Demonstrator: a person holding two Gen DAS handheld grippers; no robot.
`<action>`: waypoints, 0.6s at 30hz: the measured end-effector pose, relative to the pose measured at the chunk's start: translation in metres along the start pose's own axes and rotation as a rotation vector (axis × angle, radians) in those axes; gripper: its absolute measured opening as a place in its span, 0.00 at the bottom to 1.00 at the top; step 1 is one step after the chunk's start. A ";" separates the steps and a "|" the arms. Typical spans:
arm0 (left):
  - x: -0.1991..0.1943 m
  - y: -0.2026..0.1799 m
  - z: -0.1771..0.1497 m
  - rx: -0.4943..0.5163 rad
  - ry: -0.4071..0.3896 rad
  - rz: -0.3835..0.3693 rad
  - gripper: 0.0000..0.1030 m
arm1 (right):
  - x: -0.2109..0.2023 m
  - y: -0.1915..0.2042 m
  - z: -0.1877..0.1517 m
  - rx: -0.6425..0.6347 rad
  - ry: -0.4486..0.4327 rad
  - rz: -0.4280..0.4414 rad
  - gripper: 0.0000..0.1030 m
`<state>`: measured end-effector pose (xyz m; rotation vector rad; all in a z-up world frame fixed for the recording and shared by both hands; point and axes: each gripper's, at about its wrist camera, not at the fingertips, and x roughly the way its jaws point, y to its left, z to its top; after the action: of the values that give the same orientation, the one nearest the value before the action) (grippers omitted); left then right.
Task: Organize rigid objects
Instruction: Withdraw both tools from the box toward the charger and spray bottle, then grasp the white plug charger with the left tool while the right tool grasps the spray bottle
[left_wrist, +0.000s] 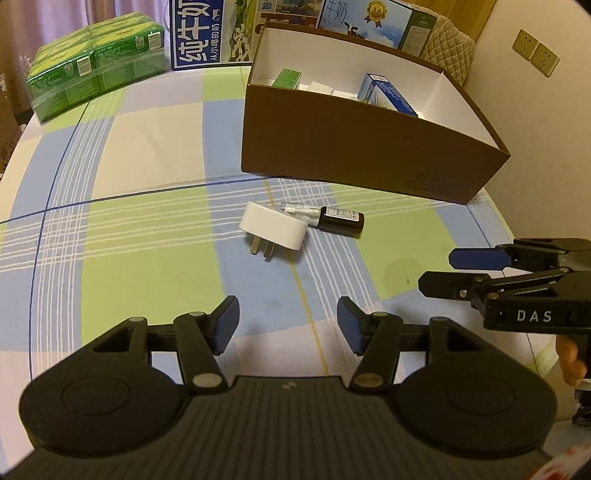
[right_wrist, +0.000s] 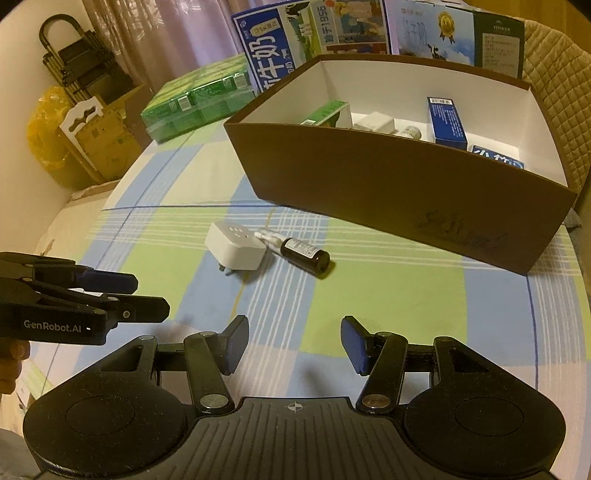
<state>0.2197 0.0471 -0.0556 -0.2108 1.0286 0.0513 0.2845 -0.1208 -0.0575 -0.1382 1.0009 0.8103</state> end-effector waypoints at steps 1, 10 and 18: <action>0.001 0.000 0.000 0.003 0.000 0.001 0.57 | 0.001 -0.001 0.001 0.003 0.001 -0.002 0.51; 0.021 0.003 0.011 0.041 0.010 0.013 0.60 | 0.013 -0.011 0.007 0.040 0.017 -0.017 0.51; 0.044 0.006 0.028 0.096 0.007 0.006 0.62 | 0.024 -0.022 0.011 0.083 0.033 -0.041 0.51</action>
<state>0.2653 0.0559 -0.0802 -0.1206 1.0360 0.0069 0.3137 -0.1185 -0.0753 -0.1012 1.0577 0.7299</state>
